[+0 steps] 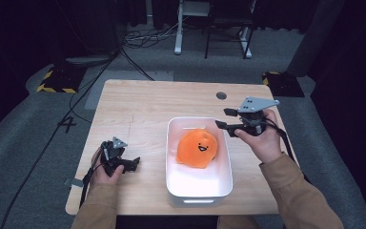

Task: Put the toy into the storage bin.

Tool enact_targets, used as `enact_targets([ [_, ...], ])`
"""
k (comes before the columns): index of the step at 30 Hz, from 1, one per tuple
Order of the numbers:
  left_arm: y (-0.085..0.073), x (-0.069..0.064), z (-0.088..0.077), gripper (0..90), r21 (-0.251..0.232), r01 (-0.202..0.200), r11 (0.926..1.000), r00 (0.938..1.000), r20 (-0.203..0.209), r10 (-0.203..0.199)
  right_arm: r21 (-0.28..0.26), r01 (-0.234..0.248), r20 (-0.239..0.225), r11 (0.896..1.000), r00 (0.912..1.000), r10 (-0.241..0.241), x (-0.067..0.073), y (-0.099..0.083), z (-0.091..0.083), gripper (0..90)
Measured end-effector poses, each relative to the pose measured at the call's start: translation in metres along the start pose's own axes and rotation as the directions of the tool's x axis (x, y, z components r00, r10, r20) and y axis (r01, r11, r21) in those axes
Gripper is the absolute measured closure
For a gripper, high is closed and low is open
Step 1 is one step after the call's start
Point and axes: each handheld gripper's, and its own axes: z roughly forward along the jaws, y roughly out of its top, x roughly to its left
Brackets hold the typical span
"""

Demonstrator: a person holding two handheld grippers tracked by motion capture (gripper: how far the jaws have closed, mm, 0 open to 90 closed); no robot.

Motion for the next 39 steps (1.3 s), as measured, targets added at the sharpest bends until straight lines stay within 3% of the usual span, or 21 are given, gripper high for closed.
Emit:
enact_targets([
  [2,0.0,0.0,0.0,0.6,0.002,0.0,1.0,1.0,0.001,0.0,-0.013,-0.029,-0.011,0.999,0.9995,0.029,-0.006,-0.002,-0.006,45.4],
  [4,0.0,0.0,0.0,0.6,0.003,-0.002,1.0,1.0,0.002,0.002,0.003,-0.05,0.013,0.999,0.9986,0.05,-0.012,-0.006,-0.012,43.9],
  [5,0.0,0.0,0.0,0.5,0.0,0.0,1.0,1.0,0.001,0.0,0.026,-0.033,0.033,0.999,0.999,0.032,-0.015,-0.008,-0.014,42.7],
  [11,0.0,0.0,0.0,0.5,0.001,0.0,1.0,1.0,0.002,0.0,0.043,-0.074,0.055,0.996,0.9959,0.071,-0.029,-0.03,-0.023,41.1],
  [17,0.0,0.0,0.0,0.6,0.002,-0.001,1.0,1.0,0.001,0.001,0.044,-0.128,0.111,0.991,0.9862,0.123,-0.043,-0.049,-0.038,37.1],
  [19,0.0,0.0,0.0,0.6,0.004,-0.002,1.0,1.0,0.002,0.002,0.072,-0.132,0.133,0.989,0.9837,0.121,-0.047,-0.053,-0.043,34.4],
  [21,0.0,0.0,0.0,0.6,0.001,-0.001,1.0,1.0,0.001,0.001,0.065,-0.134,0.157,0.989,0.9799,0.122,-0.049,-0.058,-0.048,33.5],
  [26,0.0,0.0,0.0,0.5,0.0,0.0,1.0,1.0,0.0,0.0,0.107,-0.176,0.171,0.979,0.9728,0.157,-0.055,-0.07,-0.052,26.9],
  [30,0.0,0.0,0.0,0.6,0.0,0.0,1.0,1.0,0.0,0.0,0.11,-0.192,0.169,0.975,0.9705,0.172,-0.059,-0.083,-0.053,22.8],
  [33,0.0,0.0,0.0,0.5,0.002,-0.001,1.0,1.0,0.002,0.001,0.116,-0.213,0.171,0.97,0.9664,0.192,-0.061,-0.092,-0.053,23.1],
  [35,0.0,0.0,0.0,0.5,0.003,-0.001,1.0,1.0,0.001,0.001,0.141,-0.237,0.158,0.961,0.9639,0.215,-0.062,-0.099,-0.055,25.1],
  [39,0.0,0.0,0.0,0.6,0.004,-0.001,1.0,1.0,0.003,0.001,0.176,-0.245,0.207,0.953,0.9561,0.208,-0.064,-0.112,-0.058,24.8],
])
